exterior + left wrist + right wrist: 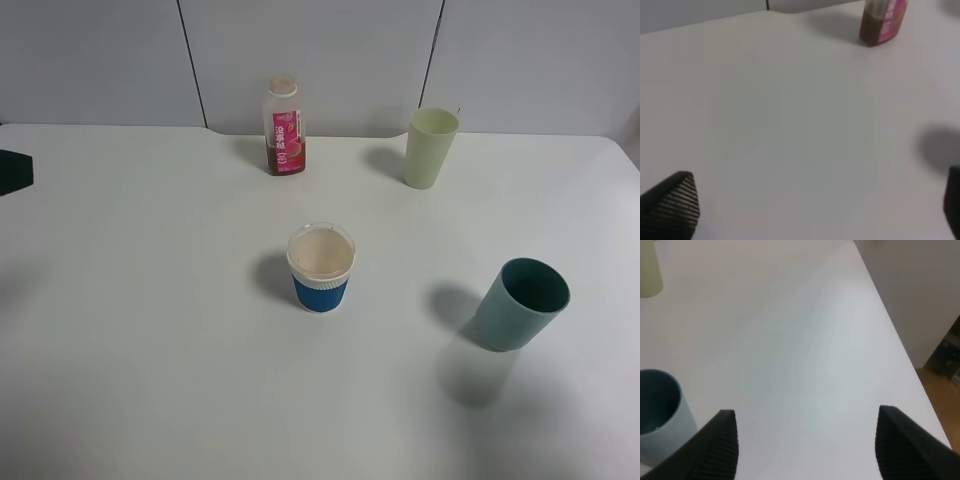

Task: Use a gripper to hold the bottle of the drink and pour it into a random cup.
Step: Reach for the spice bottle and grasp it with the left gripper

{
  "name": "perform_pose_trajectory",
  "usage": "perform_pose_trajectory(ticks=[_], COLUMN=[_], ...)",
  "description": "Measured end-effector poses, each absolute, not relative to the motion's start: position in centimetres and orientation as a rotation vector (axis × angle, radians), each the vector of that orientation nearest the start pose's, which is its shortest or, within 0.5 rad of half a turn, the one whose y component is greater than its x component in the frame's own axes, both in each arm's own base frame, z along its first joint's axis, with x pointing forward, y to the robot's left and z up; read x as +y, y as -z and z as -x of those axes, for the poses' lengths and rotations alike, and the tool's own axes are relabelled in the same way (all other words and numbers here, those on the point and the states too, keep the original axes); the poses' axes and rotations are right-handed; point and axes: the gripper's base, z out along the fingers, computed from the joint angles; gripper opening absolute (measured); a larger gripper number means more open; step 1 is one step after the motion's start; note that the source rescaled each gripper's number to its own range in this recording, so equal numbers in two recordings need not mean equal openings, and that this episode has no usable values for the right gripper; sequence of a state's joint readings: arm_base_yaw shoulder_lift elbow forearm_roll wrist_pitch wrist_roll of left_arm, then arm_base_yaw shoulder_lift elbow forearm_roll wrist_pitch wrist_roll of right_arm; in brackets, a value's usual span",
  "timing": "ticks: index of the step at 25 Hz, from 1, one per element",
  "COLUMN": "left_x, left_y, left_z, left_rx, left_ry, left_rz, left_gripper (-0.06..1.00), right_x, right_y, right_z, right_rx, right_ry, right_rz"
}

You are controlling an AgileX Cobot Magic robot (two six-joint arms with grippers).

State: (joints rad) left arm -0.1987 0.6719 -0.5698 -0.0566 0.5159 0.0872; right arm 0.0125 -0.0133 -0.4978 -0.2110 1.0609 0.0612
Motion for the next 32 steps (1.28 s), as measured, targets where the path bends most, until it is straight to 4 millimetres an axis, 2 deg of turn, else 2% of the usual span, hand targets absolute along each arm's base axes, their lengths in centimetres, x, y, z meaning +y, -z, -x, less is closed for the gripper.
perform_pose_trajectory(ticks=[18, 32], left_x=[-4.3, -5.1], left_y=[-24.5, -20.7], left_z=[-20.7, -25.2], left_rx=[2.258, 2.192], left_ry=[0.092, 0.066], left_rz=[-0.297, -0.300], left_gripper=[1.00, 1.00], right_x=[-1.7, -1.7], right_y=[-27.8, -27.8], right_z=[0.7, 0.7], right_rx=[2.021, 2.021], right_ry=[0.205, 0.205], right_rz=[-0.060, -0.060])
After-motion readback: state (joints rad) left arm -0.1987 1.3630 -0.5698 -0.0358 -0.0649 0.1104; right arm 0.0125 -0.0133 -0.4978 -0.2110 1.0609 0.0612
